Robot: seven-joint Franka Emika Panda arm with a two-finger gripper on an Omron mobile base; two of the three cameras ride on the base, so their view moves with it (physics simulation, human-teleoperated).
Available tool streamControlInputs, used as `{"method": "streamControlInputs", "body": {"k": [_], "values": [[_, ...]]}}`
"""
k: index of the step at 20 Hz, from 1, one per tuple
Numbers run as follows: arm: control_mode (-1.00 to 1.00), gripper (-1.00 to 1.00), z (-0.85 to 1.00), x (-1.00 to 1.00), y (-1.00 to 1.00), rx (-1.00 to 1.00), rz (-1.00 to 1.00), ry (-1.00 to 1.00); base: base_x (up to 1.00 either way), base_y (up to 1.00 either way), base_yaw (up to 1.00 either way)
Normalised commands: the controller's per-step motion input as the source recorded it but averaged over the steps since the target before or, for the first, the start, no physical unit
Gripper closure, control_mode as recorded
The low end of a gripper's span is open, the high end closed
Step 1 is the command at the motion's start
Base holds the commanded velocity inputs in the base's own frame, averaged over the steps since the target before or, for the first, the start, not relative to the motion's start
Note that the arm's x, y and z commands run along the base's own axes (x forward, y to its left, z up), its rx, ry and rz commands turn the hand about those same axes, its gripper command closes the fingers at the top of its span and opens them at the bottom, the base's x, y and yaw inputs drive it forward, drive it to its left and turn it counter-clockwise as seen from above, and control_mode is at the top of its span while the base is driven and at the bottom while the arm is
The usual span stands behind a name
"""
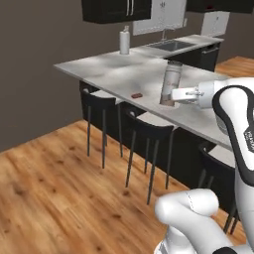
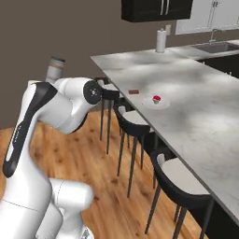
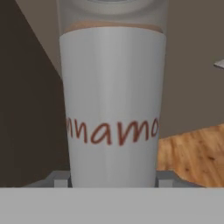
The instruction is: Take the cinnamon bottle from the cabinet and place it on the dining table, next to the plate with the cupcake. Then take the chocolate from the dining counter and place it on the cupcake plate.
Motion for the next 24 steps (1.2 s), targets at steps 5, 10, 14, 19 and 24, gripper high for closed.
{"method": "streamControlInputs", "body": {"k": [5,10,14,19,24], "values": [[1.00,1.00,0.00,0.00,0.00,0.00,0.00,0.00,0.66,0.34,-0.41],[1.00,1.00,0.00,0.00,0.00,0.00,0.00,0.00,0.70,0.29,-0.36],[1.00,1.00,0.00,0.00,0.00,0.00,0.00,0.00,0.74,0.27,-0.31],[1.00,1.00,0.00,0.00,0.00,0.00,0.00,0.00,0.77,-0.07,-0.07],[1.00,1.00,0.00,0.00,0.00,0.00,0.00,0.00,0.55,-0.30,0.00]]}}
